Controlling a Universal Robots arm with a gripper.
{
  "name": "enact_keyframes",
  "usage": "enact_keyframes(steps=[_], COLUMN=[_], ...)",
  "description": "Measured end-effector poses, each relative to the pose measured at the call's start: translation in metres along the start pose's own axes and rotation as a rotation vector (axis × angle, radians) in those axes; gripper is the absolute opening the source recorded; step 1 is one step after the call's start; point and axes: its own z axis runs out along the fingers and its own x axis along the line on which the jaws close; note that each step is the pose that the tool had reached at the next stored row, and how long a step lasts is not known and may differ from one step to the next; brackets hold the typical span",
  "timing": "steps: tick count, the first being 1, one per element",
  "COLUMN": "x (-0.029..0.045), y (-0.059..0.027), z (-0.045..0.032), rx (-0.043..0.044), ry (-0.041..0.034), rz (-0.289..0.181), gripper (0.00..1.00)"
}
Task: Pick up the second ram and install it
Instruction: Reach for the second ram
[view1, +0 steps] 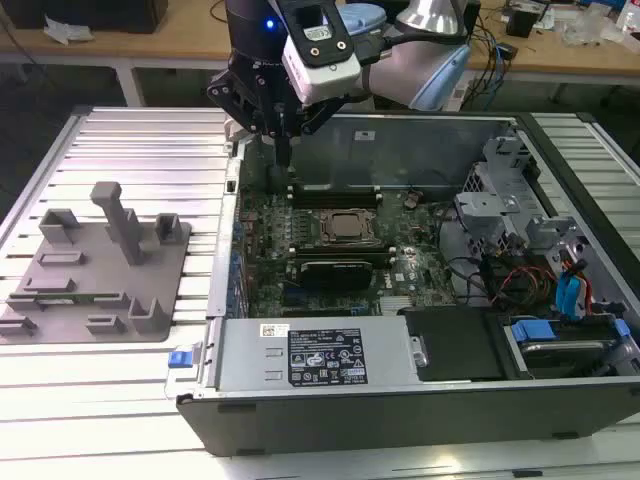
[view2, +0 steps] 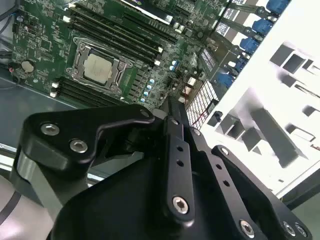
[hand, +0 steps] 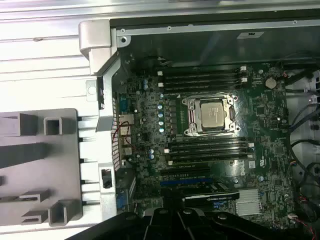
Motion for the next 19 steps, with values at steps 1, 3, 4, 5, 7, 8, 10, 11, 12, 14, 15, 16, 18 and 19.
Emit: enact_keyframes(steps=[1, 3, 4, 5, 7, 8, 10, 11, 12, 14, 15, 16, 18, 19], x=[0.0000, 0.0000, 0.0000, 0.0000, 0.0000, 0.0004, 0.0034, 0.0038, 0.0045, 0.0060, 0.0067, 0.0073, 0.0092, 0.0105], y=[0.0000, 0.0000, 0.0000, 0.0000, 0.0000, 0.0000, -0.0002, -0.0002, -0.0003, -0.0005, -0.0005, -0.0005, -0.0007, -0.0008], z=[0.0000, 0.0000, 0.0000, 0.0000, 0.0000, 0.0000, -0.0001, -0.0001, -0.0001, -0.0002, -0.0002, -0.0002, -0.0002, -0.0003], rx=[0.0000, 0.0000, 0.0000, 0.0000, 0.0000, 0.0000, 0.0000, 0.0000, 0.0000, 0.0000, 0.0000, 0.0000, 0.0000, 0.0001], ry=[0.0000, 0.0000, 0.0000, 0.0000, 0.0000, 0.0000, 0.0000, -0.0001, -0.0001, -0.0001, -0.0001, -0.0001, -0.0001, 0.0000], rz=[0.000, 0.000, 0.000, 0.000, 0.000, 0.000, 0.000, 0.000, 0.000, 0.000, 0.000, 0.000, 0.000, 0.000], gripper=[0.08, 0.08, 0.08, 0.08, 0.08, 0.08, 0.08, 0.08, 0.08, 0.08, 0.08, 0.08, 0.08, 0.08])
